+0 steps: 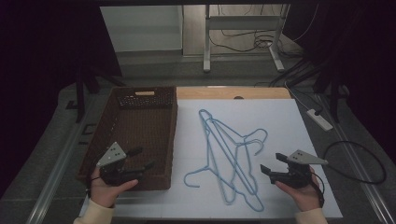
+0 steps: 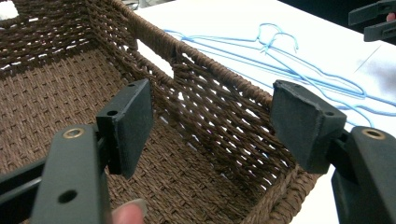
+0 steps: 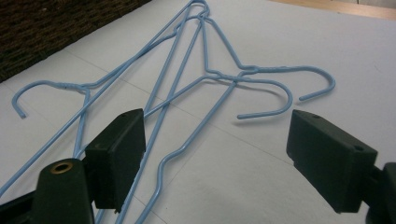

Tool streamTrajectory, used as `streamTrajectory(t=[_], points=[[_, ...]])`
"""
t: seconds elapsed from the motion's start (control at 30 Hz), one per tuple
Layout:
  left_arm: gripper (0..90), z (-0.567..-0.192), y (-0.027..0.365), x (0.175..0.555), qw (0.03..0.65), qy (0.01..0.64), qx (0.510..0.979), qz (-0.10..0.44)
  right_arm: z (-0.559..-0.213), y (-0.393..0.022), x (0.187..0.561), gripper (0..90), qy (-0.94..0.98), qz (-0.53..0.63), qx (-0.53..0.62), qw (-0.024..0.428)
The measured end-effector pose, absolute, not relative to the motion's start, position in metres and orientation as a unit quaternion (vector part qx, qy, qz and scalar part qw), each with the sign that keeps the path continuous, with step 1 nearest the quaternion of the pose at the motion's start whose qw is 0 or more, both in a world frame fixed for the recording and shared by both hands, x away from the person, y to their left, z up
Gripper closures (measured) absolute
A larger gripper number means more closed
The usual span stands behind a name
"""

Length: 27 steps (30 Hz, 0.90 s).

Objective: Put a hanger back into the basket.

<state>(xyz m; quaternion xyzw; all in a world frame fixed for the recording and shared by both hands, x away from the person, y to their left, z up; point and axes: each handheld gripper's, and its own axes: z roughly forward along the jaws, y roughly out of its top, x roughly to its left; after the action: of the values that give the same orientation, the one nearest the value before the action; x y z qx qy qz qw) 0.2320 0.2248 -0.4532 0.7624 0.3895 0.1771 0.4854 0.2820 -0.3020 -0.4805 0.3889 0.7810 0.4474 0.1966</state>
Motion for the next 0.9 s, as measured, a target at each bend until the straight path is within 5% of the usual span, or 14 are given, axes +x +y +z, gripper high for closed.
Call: streamTrajectory(t=[0.9], points=[[30.2,-0.4507,0.2257,0.2268,0.486,0.387,0.764,0.174,-0.4831,-0.2951,0.2845,24.3,0.794,0.416,0.397,0.198]])
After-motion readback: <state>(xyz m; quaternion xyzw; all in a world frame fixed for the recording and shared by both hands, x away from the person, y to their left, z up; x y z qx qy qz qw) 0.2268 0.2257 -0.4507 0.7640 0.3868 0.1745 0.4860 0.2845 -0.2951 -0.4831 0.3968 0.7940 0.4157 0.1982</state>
